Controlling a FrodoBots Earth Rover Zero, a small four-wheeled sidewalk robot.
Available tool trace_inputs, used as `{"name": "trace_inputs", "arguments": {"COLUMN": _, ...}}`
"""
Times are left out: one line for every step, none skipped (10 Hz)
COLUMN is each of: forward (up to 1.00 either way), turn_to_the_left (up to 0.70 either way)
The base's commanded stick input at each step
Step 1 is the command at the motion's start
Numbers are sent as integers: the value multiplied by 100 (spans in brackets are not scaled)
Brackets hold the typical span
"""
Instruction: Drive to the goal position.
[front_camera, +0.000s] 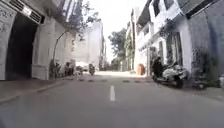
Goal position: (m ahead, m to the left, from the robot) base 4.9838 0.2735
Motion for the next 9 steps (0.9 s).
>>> {"name": "trace_inputs", "arguments": {"forward": 100, "turn_to_the_left": 6}}
{"name": "trace_inputs", "arguments": {"forward": 100, "turn_to_the_left": 6}}
{"name": "trace_inputs", "arguments": {"forward": 100, "turn_to_the_left": 6}}
{"name": "trace_inputs", "arguments": {"forward": 100, "turn_to_the_left": 4}}
{"name": "trace_inputs", "arguments": {"forward": 100, "turn_to_the_left": -1}}
{"name": "trace_inputs", "arguments": {"forward": 100, "turn_to_the_left": -34}}
{"name": "trace_inputs", "arguments": {"forward": 100, "turn_to_the_left": -23}}
{"name": "trace_inputs", "arguments": {"forward": 100, "turn_to_the_left": -1}}
{"name": "trace_inputs", "arguments": {"forward": 100, "turn_to_the_left": 6}}
